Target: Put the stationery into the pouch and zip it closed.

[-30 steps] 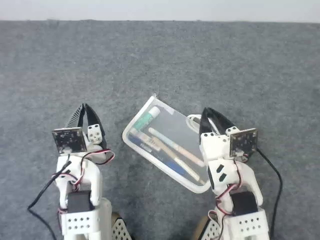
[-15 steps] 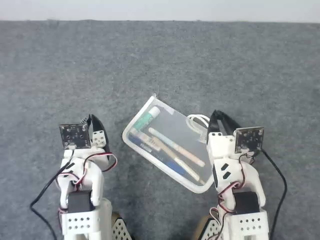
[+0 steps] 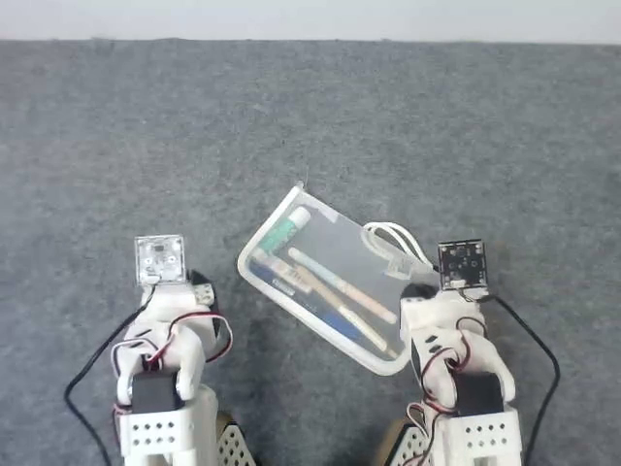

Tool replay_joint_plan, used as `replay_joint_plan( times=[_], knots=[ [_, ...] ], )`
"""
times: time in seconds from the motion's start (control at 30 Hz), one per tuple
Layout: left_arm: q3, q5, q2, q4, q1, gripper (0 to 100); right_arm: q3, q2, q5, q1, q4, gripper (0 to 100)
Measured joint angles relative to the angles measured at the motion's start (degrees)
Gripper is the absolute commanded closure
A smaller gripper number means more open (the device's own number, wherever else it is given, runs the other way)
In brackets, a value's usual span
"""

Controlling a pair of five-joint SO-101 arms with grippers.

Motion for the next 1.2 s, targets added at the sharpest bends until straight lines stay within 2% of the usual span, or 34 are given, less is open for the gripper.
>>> replay_joint_plan(
  times=[0.23, 0.47, 0.63, 1.2],
  knots=[
    [0.0, -0.09, 0.0, 3.08, 0.0, 99, 0.0, -1.05, 0.0, -0.09, 9.76, 99.1],
    [0.0, -0.09, 0.0, 3.25, 0.0, 99, 0.0, -1.05, 0.0, 0.0, 10.29, 99.1],
    [0.0, -0.09, 0.0, 8.0, 0.0, 99, 0.0, -1.05, 0.0, 0.0, 10.37, 99.1],
    [0.0, -0.09, 0.0, 8.7, 0.0, 99, 0.0, -1.05, 0.0, 0.0, 10.64, 99.1]
  ],
)
